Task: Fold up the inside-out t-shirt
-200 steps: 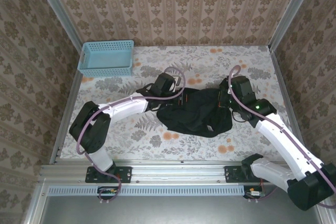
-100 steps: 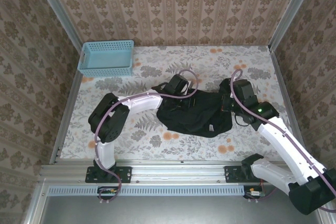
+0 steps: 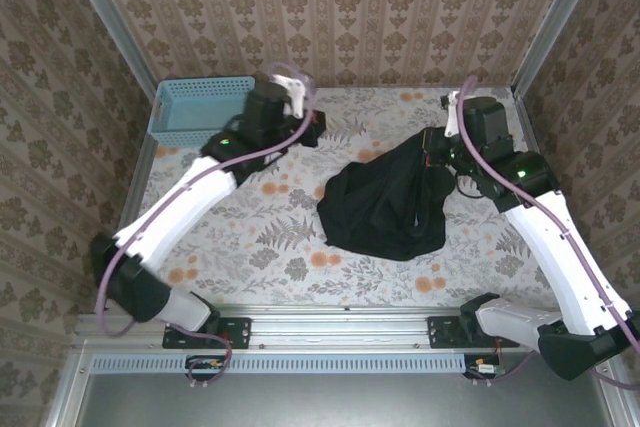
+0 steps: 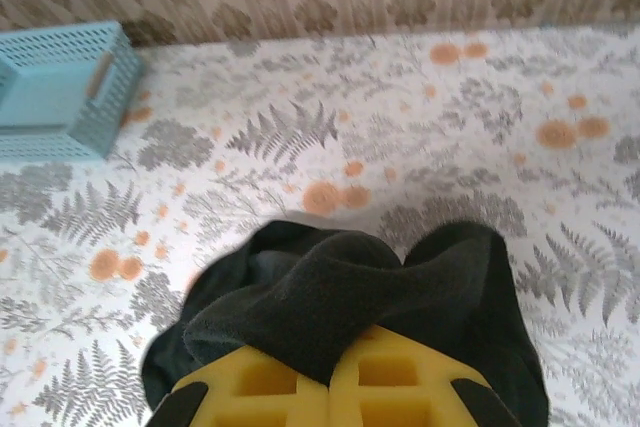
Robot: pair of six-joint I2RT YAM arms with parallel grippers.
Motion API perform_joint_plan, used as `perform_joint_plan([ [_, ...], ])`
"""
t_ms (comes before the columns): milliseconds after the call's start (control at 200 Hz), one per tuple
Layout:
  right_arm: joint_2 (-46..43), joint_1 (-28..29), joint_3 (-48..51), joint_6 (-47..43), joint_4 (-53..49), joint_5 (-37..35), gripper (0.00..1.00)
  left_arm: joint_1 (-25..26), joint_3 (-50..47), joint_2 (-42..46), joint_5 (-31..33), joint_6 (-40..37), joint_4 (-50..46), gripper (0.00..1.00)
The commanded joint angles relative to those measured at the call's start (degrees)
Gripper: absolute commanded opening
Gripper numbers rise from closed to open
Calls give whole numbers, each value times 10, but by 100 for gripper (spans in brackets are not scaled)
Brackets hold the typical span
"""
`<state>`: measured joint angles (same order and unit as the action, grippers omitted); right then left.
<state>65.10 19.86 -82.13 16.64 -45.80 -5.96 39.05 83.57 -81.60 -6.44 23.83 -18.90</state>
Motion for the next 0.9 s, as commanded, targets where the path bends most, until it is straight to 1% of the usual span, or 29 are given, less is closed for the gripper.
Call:
perform_joint_plan([
  [0,1,-2,-40,-24,-13,40,0,0,1,41,3,-36,-40,0],
  [15,2,-1,-42,-22,-13,45,0,1,-1,41,-10,-35,-39,1],
  [95,8,-1,-44,-12,-12,63,0,18,-43,40,-59,-22,-7,22],
  [155,12,0,-52,-7,-13,73,0,45,-80,35,-63,-24,26,34],
  [230,17,4,-76,-7,-16,84,0,77,-116,18,-60,-30,58,45],
  [350,27,19,-119,-15,-28,92,0,124,-156,-23,-67,-45,109,60],
  [420,31,22,-132,-14,-33,95,0,145,-172,-47,-57,-55,128,68],
  [535,30,26,-136,-14,-35,98,0,150,-186,-84,-36,-49,151,76],
  [590,28,28,-134,-14,-36,100,0,149,-183,-103,-25,-51,155,77],
  [625,26,29,-133,-12,-36,101,0,146,-177,-116,-15,-50,154,73],
  [650,25,28,-131,-12,-35,101,0,145,-169,-125,-12,-50,152,67],
  [690,22,29,-128,-11,-36,89,0,141,-158,-138,-1,-49,141,55],
  [770,22,28,-130,-13,-51,31,0,132,-150,-140,19,-51,133,25],
  [835,26,19,-141,-17,-71,-16,0,121,-158,-119,27,-56,137,6],
  [860,28,12,-143,-18,-75,-21,0,116,-161,-109,31,-60,136,0],
  [895,31,1,-149,-18,-81,-21,0,106,-165,-92,42,-63,131,0],
])
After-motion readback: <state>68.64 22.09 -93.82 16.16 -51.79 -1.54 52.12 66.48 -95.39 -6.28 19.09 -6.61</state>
